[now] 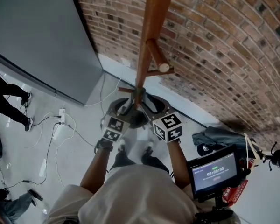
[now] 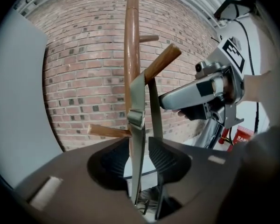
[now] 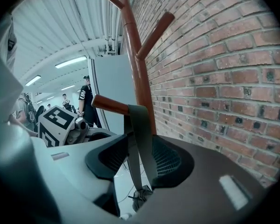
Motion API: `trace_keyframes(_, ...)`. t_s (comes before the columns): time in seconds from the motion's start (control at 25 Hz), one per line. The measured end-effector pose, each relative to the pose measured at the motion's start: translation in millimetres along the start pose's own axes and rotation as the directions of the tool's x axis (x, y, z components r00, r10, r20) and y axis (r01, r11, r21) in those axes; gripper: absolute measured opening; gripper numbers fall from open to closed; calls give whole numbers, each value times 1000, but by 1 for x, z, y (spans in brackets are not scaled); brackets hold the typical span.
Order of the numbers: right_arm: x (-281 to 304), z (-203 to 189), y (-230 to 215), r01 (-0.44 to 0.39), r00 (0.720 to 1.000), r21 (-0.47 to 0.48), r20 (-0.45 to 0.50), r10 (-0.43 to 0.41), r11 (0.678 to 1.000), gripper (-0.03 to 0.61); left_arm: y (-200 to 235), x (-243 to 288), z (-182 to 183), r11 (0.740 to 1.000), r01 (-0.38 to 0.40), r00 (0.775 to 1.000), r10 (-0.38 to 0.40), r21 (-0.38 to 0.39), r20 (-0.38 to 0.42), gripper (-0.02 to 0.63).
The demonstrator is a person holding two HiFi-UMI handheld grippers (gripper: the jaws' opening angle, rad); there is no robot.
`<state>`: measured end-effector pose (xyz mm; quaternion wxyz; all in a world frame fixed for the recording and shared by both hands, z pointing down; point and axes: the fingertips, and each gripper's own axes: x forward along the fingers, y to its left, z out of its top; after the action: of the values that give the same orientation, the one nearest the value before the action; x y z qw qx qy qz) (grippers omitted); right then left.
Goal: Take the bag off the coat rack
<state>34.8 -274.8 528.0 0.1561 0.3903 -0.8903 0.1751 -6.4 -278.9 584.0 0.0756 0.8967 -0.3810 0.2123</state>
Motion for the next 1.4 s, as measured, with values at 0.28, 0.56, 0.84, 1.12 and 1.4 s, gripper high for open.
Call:
trace_keyframes(0.28, 17, -18, -3, 30, 998, 11, -53, -29, 999, 147, 1, 14, -15, 999, -11, 1000, 10, -40, -27, 141)
trace_keyframes(0.56, 25, -28, -14, 93, 993, 49, -79, -89, 994, 131, 5, 18, -6, 998, -47, 999, 47, -38, 7, 138)
trace_keyframes(0.84, 25, -29, -13, 109, 991, 39, -78, -106, 993, 53, 3, 18, -6, 997, -47, 999, 48, -60, 15, 46)
trace_keyframes(1.12, 22, -28, -16, 130, 988, 25, -88, -127, 991, 9, 2, 17, -6, 995, -42, 999, 42, -88, 2, 23)
trace_keyframes(1.4, 14, -26, -19, 131, 988, 62, -92, -125, 989, 8, 4, 12, -7, 992, -44, 999, 43, -122, -12, 15)
